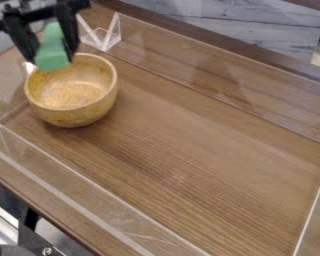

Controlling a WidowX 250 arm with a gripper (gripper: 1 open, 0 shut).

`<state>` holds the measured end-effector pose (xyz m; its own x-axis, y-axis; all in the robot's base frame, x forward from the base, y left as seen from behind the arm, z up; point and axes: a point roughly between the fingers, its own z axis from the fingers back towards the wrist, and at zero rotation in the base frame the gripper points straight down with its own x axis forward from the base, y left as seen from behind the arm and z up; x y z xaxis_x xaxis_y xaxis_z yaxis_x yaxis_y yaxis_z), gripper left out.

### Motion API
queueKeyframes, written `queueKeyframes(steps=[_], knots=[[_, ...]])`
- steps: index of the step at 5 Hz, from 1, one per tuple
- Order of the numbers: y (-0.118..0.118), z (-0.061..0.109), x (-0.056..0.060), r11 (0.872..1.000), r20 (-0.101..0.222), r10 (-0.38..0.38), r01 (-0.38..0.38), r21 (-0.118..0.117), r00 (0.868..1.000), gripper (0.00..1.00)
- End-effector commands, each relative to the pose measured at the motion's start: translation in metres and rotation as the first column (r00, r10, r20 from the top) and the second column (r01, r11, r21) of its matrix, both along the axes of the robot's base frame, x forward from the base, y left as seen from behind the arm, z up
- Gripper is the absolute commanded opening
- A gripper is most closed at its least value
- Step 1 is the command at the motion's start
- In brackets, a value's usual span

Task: Put the green block in the brown bowl

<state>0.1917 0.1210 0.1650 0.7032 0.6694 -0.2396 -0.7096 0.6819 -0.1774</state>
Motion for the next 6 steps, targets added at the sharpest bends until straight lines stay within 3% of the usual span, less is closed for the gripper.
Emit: queueKeyframes(steps=[1, 3, 5, 6], knots=[[0.015, 0.008, 0.007, 0.997, 0.071, -0.069, 0.067, 0.023, 0.995, 0.00], [0.020, -0.010, 0.012, 0.983, 0.118, -0.183, 0.183, 0.011, 0.976, 0.00], [0.029, -0.024, 0.018, 0.956, 0.159, -0.289, 0.292, 0.001, 0.944, 0.00], [0.032, -0.028, 0.022, 0.937, 0.177, -0.345, 0.350, 0.001, 0.922, 0.00]])
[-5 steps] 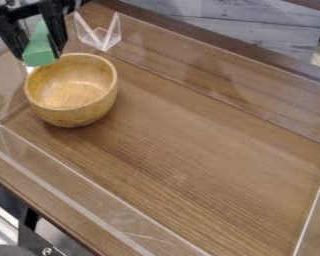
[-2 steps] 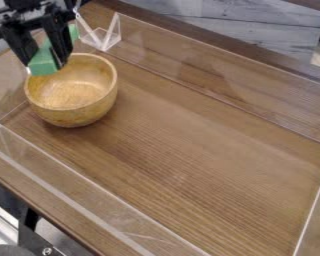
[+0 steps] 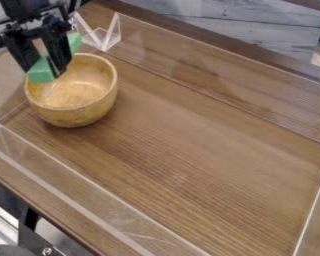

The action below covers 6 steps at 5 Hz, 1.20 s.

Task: Put the green block in the brown bowl

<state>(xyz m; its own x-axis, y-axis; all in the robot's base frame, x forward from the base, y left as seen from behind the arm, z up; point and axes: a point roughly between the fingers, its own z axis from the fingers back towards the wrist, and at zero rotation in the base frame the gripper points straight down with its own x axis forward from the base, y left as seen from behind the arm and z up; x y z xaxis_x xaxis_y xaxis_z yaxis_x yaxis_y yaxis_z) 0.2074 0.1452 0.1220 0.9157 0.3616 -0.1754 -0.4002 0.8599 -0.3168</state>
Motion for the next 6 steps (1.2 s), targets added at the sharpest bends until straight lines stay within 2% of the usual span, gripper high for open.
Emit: queueKeyframes(steps=[1, 6], knots=[[0.008, 0.008, 0.010, 0.998, 0.070, -0.045, 0.043, 0.041, 0.997, 0.00], [0.009, -0.015, 0.025, 0.989, 0.136, -0.147, 0.144, 0.035, 0.980, 0.00]])
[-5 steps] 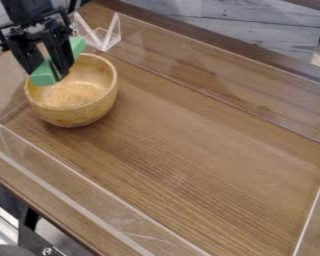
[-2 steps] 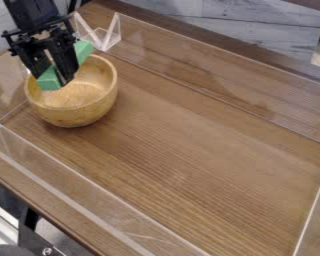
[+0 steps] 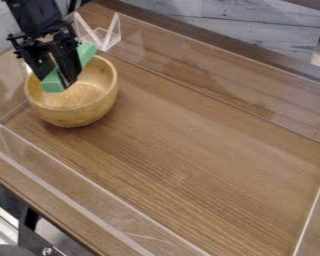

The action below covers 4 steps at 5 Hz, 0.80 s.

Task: Put the green block in the brown bowl

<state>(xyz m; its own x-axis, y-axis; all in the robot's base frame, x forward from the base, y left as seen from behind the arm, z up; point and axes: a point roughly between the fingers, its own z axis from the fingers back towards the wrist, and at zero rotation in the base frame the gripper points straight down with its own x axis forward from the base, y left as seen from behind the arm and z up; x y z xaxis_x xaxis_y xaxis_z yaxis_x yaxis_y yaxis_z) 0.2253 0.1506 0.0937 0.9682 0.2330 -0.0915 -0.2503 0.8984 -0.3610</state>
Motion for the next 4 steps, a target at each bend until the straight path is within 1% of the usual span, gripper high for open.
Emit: queueKeyframes(steps=[1, 2, 4], knots=[[0.004, 0.009, 0.009, 0.999, 0.057, -0.021, 0.019, 0.036, 0.998, 0.00], [0.005, 0.004, 0.011, 0.999, 0.064, -0.028, 0.026, 0.034, 0.998, 0.00], [0.004, -0.003, 0.015, 0.999, 0.054, -0.022, 0.020, 0.033, 0.998, 0.00]])
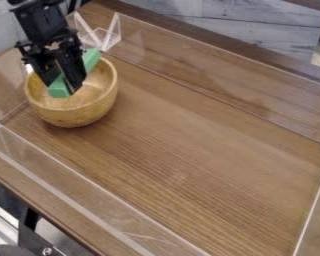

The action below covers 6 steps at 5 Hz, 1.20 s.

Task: Put the green block in the brown bowl

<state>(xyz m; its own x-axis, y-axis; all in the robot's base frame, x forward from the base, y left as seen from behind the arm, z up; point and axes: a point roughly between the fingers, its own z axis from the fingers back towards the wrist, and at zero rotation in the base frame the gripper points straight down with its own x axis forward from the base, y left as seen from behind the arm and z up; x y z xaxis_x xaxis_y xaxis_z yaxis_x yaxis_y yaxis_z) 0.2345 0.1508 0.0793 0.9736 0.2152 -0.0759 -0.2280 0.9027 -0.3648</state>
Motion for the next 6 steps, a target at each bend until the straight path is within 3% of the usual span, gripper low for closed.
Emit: queueKeyframes(steps=[1, 6], knots=[[0.0026, 0.0089, 0.0072, 1.000, 0.033, 0.000, -0.001, 0.032, 0.999, 0.00], [0.0000, 0.0001, 0.0105, 0.999, -0.015, 0.016, -0.015, 0.038, 1.000, 0.00]])
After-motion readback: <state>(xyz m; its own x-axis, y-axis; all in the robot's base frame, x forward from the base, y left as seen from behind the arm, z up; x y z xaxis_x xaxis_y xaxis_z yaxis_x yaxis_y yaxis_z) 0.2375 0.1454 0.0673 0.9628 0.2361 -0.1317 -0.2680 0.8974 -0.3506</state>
